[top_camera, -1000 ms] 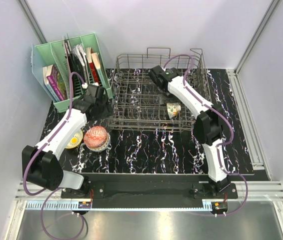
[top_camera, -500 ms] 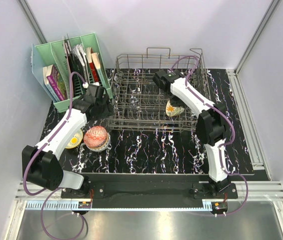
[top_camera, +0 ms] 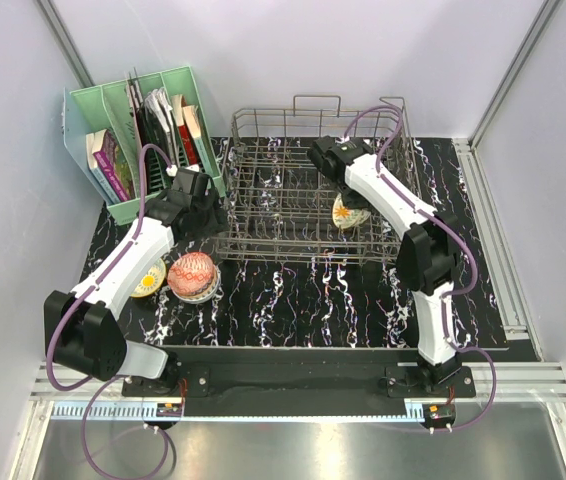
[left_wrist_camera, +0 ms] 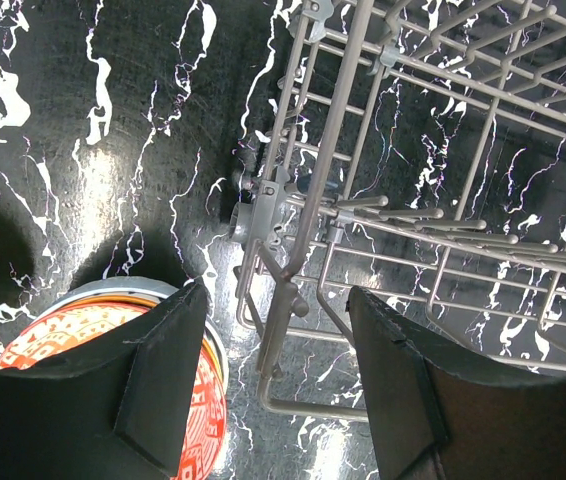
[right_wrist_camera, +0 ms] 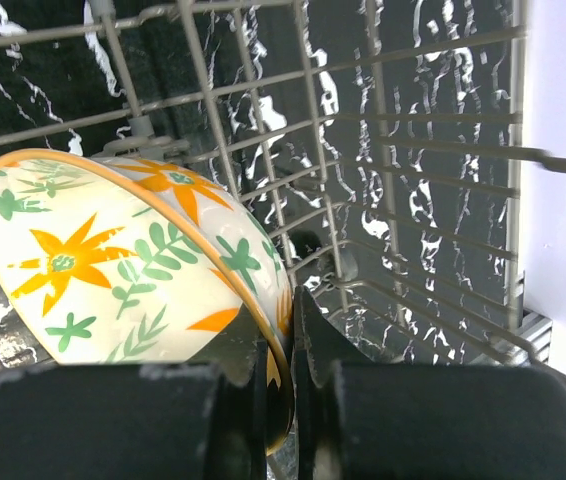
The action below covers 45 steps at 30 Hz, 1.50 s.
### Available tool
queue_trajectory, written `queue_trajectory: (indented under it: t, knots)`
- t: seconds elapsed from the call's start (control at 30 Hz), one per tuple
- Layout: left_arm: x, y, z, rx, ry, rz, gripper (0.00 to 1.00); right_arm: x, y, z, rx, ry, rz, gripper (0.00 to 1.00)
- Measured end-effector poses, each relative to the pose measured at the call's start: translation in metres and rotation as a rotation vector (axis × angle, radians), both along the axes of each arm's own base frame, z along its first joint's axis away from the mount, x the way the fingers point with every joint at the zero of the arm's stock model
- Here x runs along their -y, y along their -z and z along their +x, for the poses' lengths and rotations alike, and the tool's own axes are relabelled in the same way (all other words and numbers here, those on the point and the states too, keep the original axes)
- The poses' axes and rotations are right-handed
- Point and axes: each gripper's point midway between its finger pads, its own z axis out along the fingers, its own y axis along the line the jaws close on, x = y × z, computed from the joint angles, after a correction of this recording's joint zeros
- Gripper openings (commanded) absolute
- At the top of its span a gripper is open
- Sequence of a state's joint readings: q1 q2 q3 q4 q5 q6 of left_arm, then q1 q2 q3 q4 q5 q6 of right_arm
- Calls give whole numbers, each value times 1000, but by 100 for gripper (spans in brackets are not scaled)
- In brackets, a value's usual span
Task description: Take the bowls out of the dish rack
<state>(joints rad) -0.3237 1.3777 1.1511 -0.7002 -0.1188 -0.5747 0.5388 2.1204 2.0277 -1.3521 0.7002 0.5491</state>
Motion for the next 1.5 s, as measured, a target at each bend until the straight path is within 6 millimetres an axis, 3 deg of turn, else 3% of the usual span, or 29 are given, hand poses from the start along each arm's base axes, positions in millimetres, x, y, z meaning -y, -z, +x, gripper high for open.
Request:
queue_trajectory:
  t: [0.23,0.5,0.87,1.07,1.2,1.3,1.5]
  knots:
    - [2,5,1,-13,5,-1,63,7,-31,-2,76,-3,9,0]
    - [4,5,1,-15,12,-4,63,0,-58,-2,120,-34,53,0]
    - [5,5,1,-14,3,-9,64,-23,-123,16,278,-88,212,0]
    - [2,0,2,3,-32,-9,66,-36,-166,0,346,-144,359,0]
    - [-3,-21,6,64,-63,-12,69,-48,-186,-20,360,-200,445,0]
    - [-5,-55,12,156,-82,-30,69,-58,-197,-34,358,-245,503,0]
    - [-10,-122,21,329,-114,-73,70,-73,-197,-42,321,-299,554,0]
